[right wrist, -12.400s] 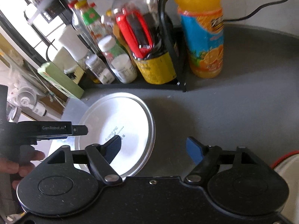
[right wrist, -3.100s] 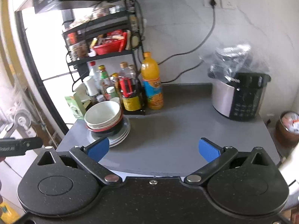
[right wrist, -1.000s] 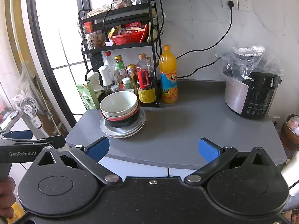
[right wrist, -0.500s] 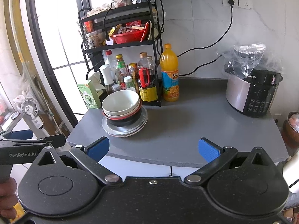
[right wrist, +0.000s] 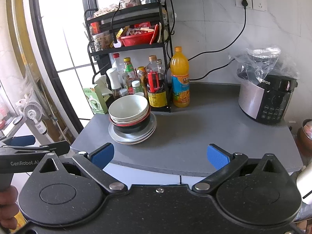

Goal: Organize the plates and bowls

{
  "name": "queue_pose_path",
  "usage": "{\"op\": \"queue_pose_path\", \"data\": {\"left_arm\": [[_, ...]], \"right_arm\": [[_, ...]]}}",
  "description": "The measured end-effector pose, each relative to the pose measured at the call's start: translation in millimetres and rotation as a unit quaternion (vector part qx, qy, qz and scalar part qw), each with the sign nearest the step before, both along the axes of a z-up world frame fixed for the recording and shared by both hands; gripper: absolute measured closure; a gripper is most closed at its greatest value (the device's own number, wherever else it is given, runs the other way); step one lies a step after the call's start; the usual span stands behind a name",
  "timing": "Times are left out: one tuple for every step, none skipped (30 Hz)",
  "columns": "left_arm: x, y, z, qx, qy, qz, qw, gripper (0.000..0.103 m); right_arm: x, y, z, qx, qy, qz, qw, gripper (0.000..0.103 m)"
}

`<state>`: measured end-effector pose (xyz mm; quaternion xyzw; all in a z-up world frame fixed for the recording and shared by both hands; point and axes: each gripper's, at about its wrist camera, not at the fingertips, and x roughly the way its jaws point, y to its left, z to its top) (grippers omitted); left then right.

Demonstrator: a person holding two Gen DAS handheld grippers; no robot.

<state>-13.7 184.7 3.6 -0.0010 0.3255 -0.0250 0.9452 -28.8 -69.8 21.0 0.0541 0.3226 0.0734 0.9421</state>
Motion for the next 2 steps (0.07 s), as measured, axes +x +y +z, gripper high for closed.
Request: {"op": "queue_pose_path", "data": {"left_arm": [[0.2,0.5,-0.2,-0.001,0.000,0.000,1.0000,0.001],[0.9,0.8,-0.5,-0.002,0.001,0.000,1.0000,0.001]], "right_arm": [[0.0,-0.2,0.1,-0.001,0.000,0.000,1.000,0.001],[0.1,-0.4,0.4,-0.001,-0.001,0.000,1.000,0.001]]}}
